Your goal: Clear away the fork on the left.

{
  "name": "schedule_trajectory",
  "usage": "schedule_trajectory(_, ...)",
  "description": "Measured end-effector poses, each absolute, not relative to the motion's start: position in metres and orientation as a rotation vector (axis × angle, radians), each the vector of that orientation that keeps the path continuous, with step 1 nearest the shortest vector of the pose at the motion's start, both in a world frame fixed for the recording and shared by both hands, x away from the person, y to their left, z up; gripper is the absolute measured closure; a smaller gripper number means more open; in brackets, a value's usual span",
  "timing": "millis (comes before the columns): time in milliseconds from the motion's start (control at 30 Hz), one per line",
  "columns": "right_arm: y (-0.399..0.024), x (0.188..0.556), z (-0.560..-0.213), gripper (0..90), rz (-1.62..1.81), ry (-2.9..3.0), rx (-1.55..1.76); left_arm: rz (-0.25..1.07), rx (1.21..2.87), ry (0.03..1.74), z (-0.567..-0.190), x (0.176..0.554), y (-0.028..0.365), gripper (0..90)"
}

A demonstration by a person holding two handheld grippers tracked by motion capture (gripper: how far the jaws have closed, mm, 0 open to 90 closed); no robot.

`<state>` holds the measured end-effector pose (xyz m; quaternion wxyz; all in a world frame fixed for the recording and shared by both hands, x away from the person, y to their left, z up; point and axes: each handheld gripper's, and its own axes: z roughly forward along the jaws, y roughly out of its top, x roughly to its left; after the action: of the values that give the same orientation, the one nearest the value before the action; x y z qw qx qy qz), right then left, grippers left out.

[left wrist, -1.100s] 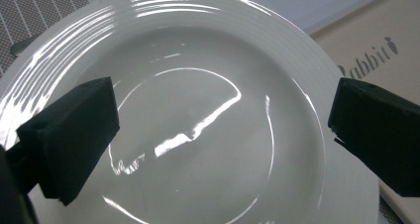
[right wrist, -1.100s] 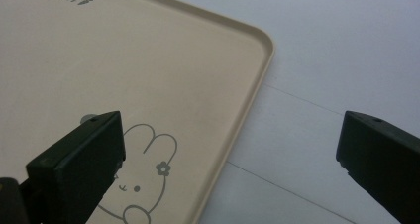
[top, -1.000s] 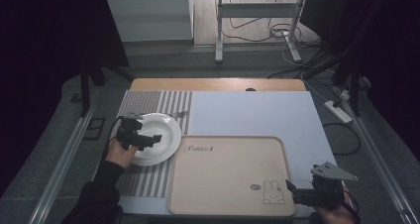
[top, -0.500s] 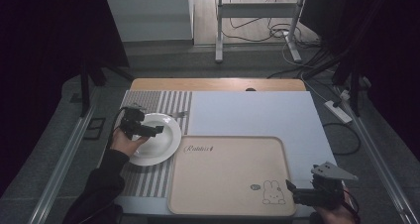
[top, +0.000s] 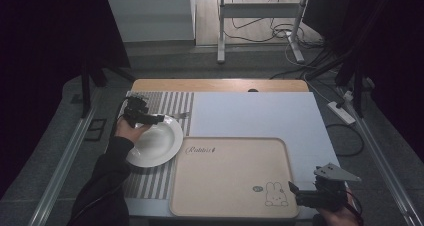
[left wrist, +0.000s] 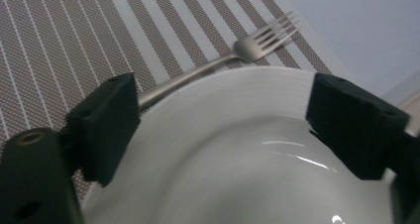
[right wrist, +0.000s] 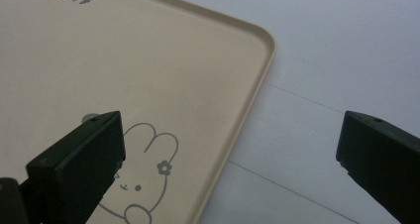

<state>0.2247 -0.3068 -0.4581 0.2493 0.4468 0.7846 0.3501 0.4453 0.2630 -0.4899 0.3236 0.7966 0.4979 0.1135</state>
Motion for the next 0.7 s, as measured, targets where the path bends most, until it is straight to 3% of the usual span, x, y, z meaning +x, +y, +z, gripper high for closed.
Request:
schedule_trajectory(67,-0.307,0.225,-0.458,0.0,0.954,2.137,1.217,0.3,2.095,1.31,-0.489,0.449,0.265,20.3)
schedule_trajectory(100,-0.307,0.225,-0.458,0.0,0.955,2.138,1.217,0.302,2.099,1.313,-0.489,0.451,0.266,28.7)
schedule_trajectory(267,-0.307,0.225,-0.458,0.0,0.955,2.139,1.213,0.284,2.096,1.322,-0.489,0.464,0.276,40.3)
schedule_trajectory(300,-0.307,0.224,-0.458,0.0,0.955,2.137,1.212,0.285,2.102,1.333,-0.489,0.467,0.279,51.9)
schedule_trajectory(333,-0.307,0.224,-0.458,0.0,0.955,2.137,1.212,0.285,2.104,1.338,-0.489,0.468,0.28,51.9)
schedule_trajectory(367,-0.307,0.225,-0.458,0.0,0.955,2.136,1.213,0.283,2.122,1.345,-0.491,0.473,0.284,64.4)
schedule_trajectory(433,-0.307,0.225,-0.458,0.0,0.956,2.136,1.214,0.293,2.133,1.356,-0.492,0.475,0.285,73.7)
schedule_trajectory(467,-0.307,0.225,-0.458,0.0,0.956,2.136,1.214,0.286,2.144,1.353,-0.493,0.477,0.287,73.7)
schedule_trajectory(500,-0.307,0.225,-0.458,0.0,0.955,2.137,1.214,0.286,2.157,1.365,-0.495,0.481,0.288,83.8)
schedule_trajectory(533,-0.307,0.225,-0.458,0.0,0.955,2.137,1.214,0.286,2.157,1.365,-0.495,0.481,0.288,88.3)
schedule_trajectory(700,-0.307,0.225,-0.458,0.0,0.954,2.138,1.212,0.24,2.18,1.41,-0.505,0.496,0.29,89.0)
